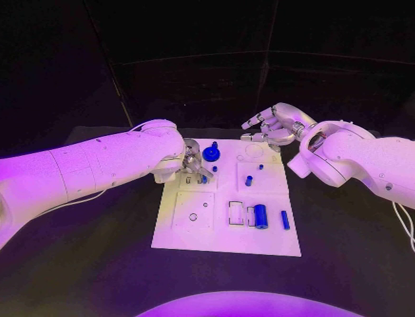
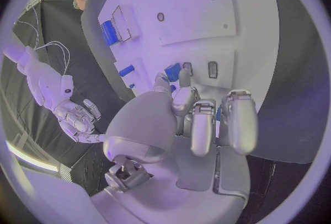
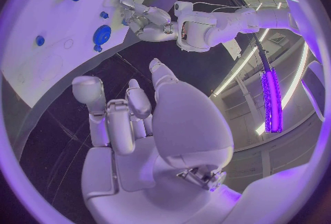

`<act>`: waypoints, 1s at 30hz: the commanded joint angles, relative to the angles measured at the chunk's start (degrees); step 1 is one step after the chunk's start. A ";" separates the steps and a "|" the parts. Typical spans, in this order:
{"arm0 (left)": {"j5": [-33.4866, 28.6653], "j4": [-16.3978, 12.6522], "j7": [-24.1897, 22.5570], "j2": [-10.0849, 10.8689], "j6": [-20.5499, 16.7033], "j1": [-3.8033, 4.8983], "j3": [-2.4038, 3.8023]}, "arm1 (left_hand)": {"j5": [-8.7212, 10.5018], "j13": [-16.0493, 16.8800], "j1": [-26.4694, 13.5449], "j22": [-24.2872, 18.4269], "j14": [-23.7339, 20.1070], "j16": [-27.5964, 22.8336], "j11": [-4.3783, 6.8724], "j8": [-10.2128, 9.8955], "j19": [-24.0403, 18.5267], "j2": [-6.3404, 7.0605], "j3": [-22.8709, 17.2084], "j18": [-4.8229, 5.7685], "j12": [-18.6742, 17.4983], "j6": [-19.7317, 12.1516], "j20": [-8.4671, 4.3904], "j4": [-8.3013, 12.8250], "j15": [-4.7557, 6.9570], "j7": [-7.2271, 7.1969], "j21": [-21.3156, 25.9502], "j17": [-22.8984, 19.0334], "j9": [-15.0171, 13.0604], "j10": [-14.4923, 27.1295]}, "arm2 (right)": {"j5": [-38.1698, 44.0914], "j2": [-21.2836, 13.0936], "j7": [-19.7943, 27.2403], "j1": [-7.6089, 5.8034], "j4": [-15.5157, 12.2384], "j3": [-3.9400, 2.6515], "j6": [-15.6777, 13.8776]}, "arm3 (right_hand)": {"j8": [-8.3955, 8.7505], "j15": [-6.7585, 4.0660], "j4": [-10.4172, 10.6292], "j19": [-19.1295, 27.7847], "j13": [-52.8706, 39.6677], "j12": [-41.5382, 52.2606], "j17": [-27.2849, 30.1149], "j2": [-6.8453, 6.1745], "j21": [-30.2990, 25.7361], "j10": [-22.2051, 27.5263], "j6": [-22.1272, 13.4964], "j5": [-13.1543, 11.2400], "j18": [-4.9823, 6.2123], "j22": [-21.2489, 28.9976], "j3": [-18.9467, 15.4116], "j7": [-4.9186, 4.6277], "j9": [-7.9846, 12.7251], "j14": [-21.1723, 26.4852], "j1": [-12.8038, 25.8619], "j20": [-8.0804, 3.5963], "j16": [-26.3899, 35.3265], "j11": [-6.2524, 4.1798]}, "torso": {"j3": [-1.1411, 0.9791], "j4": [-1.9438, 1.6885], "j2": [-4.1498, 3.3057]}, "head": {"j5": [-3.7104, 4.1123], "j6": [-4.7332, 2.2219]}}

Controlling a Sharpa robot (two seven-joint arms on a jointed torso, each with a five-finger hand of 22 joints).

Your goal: Assemble the parts on the task board

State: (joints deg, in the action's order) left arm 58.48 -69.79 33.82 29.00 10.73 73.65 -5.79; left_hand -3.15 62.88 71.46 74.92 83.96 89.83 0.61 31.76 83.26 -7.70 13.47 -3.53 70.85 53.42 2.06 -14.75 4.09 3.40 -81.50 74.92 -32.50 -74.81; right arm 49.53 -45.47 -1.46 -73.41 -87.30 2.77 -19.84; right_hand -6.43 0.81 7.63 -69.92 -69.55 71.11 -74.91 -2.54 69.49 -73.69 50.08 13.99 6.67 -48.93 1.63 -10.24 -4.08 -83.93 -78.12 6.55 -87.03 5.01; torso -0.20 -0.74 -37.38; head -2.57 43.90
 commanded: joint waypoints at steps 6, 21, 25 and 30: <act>0.33 0.33 0.54 -0.43 2.00 0.12 0.03 | -0.01 -0.22 1.08 -0.06 6.04 0.17 -0.04 0.30 0.18 0.04 -0.63 0.40 -0.48 -0.45 0.20 0.25 -0.04 0.09 -0.30 15.08 -0.28 0.64 | -0.01 0.38 0.61 -0.11 0.53 -0.05 0.49 | -0.32 -0.30 0.00 0.26 0.10 -0.23 -8.80 0.55 -0.37 0.29 0.21 0.61 0.97 0.12 -0.36 0.25 0.09 -4.48 0.12 0.04 0.32 -0.07 | 0.02 0.00 0.01 | 0.02 0.13; -1.97 0.72 -0.26 -0.37 1.27 0.11 0.02 | -0.26 -0.64 9.47 0.19 6.04 0.17 0.62 -0.29 0.05 -2.66 -8.49 0.38 -1.11 -1.74 -0.20 5.05 0.51 -0.59 -0.37 15.08 -0.98 1.09 | -0.13 0.62 0.87 -0.11 1.07 -0.05 0.99 | -0.61 -0.41 -0.23 -0.11 -1.14 1.13 -9.05 0.83 -0.27 -0.89 0.43 3.01 0.89 -0.17 -0.46 0.35 0.07 -4.58 -0.22 -0.07 0.22 -0.18 | 0.01 -0.07 0.02 | -0.30 0.13; -2.95 0.63 -0.65 -0.28 1.14 0.10 0.02 | -0.56 -1.02 12.37 0.18 6.04 0.17 0.68 -0.96 -0.03 -2.41 -13.33 0.37 -1.73 -2.26 -0.42 7.16 0.64 -0.57 -0.32 15.08 -0.91 1.47 | -0.13 0.65 0.96 -0.10 1.13 -0.05 1.05 | -0.63 -0.42 -0.26 -0.13 -1.16 1.17 -9.06 0.84 -0.29 -0.91 0.44 3.29 0.89 -0.16 -0.47 0.36 0.08 -4.59 -0.26 -0.09 0.22 -0.19 | 0.01 -0.05 -0.01 | -0.48 0.11; -3.27 0.36 -0.97 -0.13 1.00 0.09 0.01 | -0.65 -1.65 12.55 0.24 6.04 0.17 0.38 -1.53 -0.12 -0.05 -21.56 0.38 -2.56 -2.63 -0.20 8.62 0.25 -0.02 -0.28 15.08 -1.10 1.69 | -0.13 0.67 1.03 -0.10 1.16 -0.05 1.08 | -0.63 -0.42 -0.26 -0.13 -1.16 1.17 -9.06 0.84 -0.29 -0.91 0.44 3.29 0.89 -0.16 -0.47 0.36 0.08 -4.59 -0.26 -0.09 0.22 -0.19 | 0.03 0.03 -0.04 | -0.54 0.08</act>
State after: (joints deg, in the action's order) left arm 56.26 -69.31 33.36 28.82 11.64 73.94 -5.63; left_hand -3.54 61.11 83.97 74.94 84.16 89.83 1.00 30.44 83.25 -8.60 -0.35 -3.53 68.52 50.86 2.06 -13.70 4.29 3.27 -81.50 74.91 -33.45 -73.37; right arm 49.47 -44.86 -1.12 -73.40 -86.09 2.77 -19.21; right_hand -6.81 0.81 7.47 -69.93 -70.63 72.06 -74.95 -2.24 69.21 -74.32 50.29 16.99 6.67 -49.06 1.47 -10.03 -4.09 -83.94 -78.42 6.55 -87.03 4.81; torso -0.19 -0.80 -37.37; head -3.08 43.98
